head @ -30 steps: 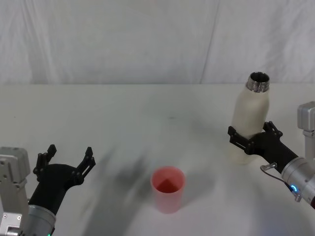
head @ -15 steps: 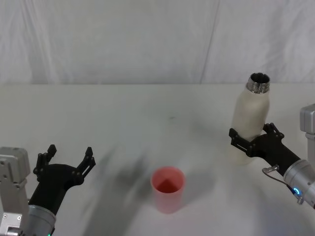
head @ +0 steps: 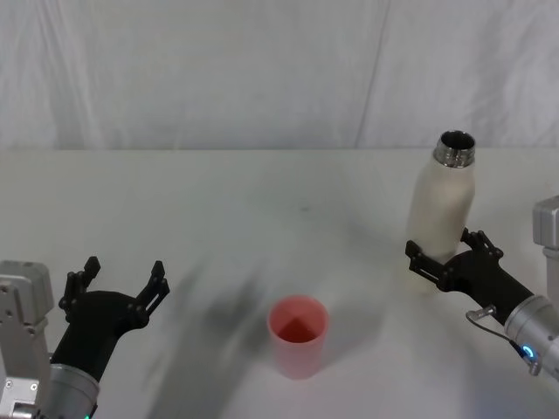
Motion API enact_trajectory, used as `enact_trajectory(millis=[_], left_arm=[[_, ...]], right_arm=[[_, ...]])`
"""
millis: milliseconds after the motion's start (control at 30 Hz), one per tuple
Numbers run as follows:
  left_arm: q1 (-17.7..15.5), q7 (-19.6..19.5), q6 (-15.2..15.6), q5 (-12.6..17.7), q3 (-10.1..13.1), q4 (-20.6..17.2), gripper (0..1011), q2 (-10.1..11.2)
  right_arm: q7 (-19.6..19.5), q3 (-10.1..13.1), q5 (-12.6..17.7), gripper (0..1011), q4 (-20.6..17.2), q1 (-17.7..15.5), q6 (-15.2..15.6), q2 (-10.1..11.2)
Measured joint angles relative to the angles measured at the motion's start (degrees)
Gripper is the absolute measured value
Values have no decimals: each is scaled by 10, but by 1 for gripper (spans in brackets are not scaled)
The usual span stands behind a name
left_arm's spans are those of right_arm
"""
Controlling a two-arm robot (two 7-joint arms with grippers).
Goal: Grasp the thermos with one hand and pour water into the cup lid.
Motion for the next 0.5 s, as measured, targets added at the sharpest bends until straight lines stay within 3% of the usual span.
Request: enact_trajectory(millis=[500], left_arm=[[0, 0, 0, 0, 0, 0, 1001, 0]], right_arm=[[5, -2, 10, 1003, -20, -15, 6, 11]])
